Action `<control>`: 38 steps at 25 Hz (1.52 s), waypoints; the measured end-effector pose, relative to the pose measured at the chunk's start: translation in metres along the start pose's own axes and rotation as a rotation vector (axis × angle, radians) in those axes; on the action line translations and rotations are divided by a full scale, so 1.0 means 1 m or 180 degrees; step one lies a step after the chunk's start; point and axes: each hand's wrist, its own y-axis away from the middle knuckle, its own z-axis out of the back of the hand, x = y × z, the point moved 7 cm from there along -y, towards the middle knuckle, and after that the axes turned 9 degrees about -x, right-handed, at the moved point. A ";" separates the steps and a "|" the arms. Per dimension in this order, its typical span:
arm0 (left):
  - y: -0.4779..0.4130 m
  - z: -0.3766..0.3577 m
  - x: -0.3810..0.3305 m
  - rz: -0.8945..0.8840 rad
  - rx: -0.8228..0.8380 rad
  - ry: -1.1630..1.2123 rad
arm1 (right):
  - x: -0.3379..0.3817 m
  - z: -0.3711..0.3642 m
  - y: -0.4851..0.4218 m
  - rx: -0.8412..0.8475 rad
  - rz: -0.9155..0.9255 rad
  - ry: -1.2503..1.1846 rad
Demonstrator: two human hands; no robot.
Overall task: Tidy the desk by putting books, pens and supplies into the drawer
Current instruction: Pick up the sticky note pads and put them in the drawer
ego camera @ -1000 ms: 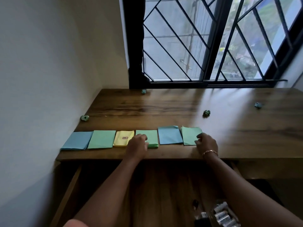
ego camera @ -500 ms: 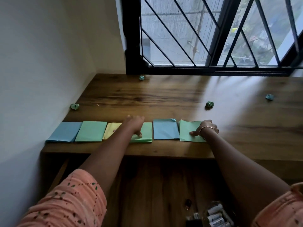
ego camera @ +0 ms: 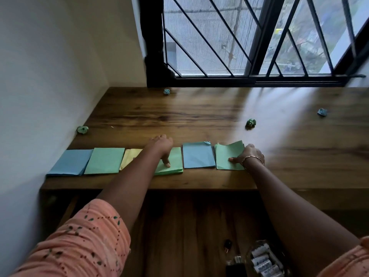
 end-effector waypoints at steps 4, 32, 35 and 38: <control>0.000 0.000 0.000 0.0066 -0.0025 0.0084 | -0.014 0.007 -0.002 -0.0299 0.0142 -0.0387; 0.168 -0.153 -0.027 -0.0453 0.0927 0.1076 | -0.083 -0.107 0.203 0.2166 0.1111 -0.0058; 0.173 -0.160 -0.026 -0.0537 0.0806 0.0928 | -0.084 -0.113 0.207 0.2061 0.1308 0.0475; 0.180 -0.163 -0.031 -0.0849 0.0677 0.0578 | -0.083 -0.116 0.212 0.1923 0.1614 0.1164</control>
